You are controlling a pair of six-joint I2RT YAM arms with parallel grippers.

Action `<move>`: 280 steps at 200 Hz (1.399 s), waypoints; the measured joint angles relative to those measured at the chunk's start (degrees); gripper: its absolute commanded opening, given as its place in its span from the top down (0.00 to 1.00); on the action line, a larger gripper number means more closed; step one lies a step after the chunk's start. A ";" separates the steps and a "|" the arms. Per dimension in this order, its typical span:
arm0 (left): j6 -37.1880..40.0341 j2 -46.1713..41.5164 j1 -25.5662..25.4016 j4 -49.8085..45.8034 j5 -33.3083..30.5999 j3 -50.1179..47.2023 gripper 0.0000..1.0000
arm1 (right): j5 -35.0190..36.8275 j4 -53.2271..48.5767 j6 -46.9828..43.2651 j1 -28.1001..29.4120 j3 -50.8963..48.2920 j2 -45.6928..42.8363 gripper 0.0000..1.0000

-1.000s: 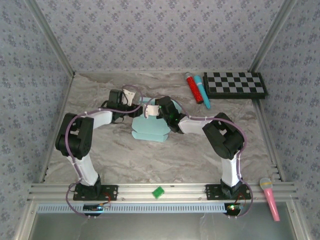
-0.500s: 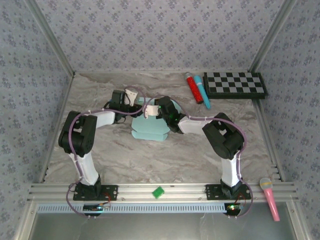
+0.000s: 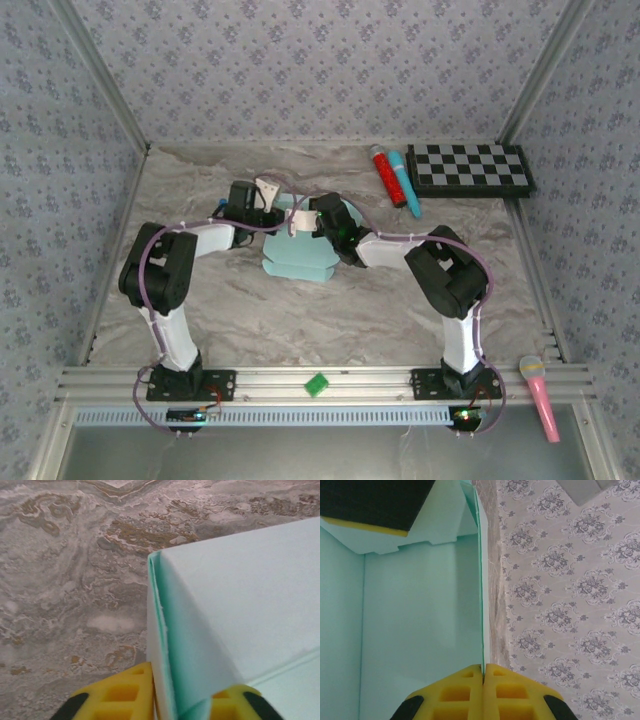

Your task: Fold the paper box

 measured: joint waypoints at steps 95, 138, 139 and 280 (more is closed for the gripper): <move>1.51 -2.51 -1.36 -0.63 -6.71 -0.98 1.00 | 0.33 0.96 4.92 2.01 -0.57 -0.48 0.35; -0.96 -6.43 -1.38 -1.38 -10.14 -3.78 1.00 | 1.49 -6.84 15.10 2.19 -0.52 -6.43 0.26; -0.94 -6.45 -1.38 -1.42 -10.29 -3.82 1.00 | 1.49 -6.95 15.19 2.19 -0.52 -6.56 0.26; -13.42 -13.20 -2.08 -15.76 -21.99 -4.07 1.00 | -14.91 -51.39 69.77 -9.99 16.15 -16.33 0.59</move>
